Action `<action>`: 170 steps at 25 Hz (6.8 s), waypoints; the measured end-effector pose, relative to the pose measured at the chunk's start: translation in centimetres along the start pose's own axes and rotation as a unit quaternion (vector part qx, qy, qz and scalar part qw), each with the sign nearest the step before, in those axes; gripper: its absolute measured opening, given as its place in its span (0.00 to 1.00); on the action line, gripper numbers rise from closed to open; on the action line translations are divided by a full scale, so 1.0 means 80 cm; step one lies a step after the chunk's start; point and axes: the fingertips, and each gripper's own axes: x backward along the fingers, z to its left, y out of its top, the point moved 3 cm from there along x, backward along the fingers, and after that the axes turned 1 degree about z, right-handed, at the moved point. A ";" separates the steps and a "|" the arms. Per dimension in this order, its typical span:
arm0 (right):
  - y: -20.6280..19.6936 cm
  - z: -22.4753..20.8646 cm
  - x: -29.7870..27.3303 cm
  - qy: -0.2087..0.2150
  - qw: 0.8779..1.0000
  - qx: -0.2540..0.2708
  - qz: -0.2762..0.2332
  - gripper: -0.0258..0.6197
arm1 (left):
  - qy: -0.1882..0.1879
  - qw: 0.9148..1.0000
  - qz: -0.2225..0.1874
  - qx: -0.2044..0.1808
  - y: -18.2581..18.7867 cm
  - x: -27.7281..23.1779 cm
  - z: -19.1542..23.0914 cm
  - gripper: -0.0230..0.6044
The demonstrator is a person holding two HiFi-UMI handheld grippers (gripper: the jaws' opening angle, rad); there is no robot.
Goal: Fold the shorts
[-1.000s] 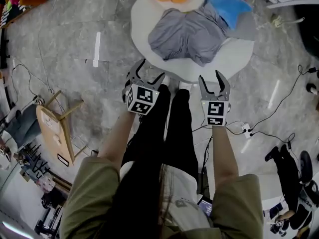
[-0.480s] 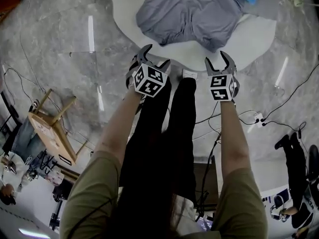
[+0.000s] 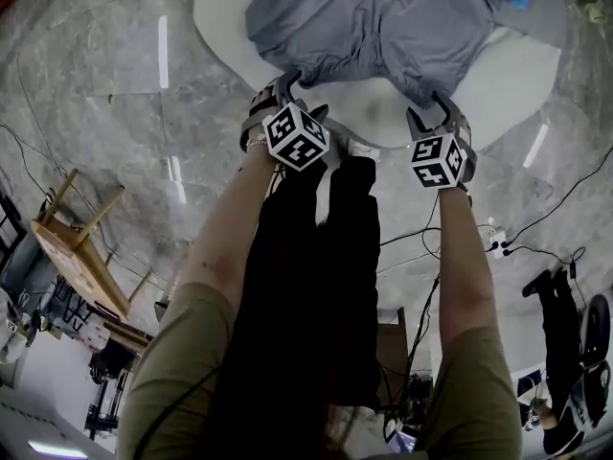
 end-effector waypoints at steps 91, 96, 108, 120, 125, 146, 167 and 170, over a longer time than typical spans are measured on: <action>-0.092 0.015 0.040 0.128 0.991 -0.029 0.032 0.19 | -0.030 0.994 0.049 0.091 -0.050 0.015 -0.067 0.19; -0.101 0.021 0.029 0.125 0.989 -0.020 0.070 0.40 | -0.076 0.982 0.104 0.140 -0.073 0.007 -0.074 0.56; -0.039 -0.015 0.115 0.088 0.976 -0.200 -0.001 0.65 | -0.002 0.962 0.020 0.274 -0.015 0.133 0.061 0.60; 0.081 0.104 0.089 0.033 0.948 -0.315 -0.016 0.64 | -0.014 0.976 -0.045 0.213 0.102 0.125 0.299 0.60; 0.127 0.158 0.036 0.011 0.932 -0.361 0.006 0.64 | -0.049 0.987 -0.052 0.142 0.126 0.085 0.356 0.60; 0.130 0.253 -0.081 -0.016 0.921 -0.367 0.127 0.46 | -0.018 0.990 -0.019 0.137 0.182 -0.053 0.444 0.40; 0.154 0.297 -0.029 0.059 0.916 -0.385 0.097 0.07 | 0.011 0.993 -0.008 0.119 0.128 0.038 0.466 0.06; 0.171 0.313 -0.016 0.081 0.919 -0.374 0.094 0.07 | 0.025 0.993 0.008 0.118 0.097 0.064 0.487 0.06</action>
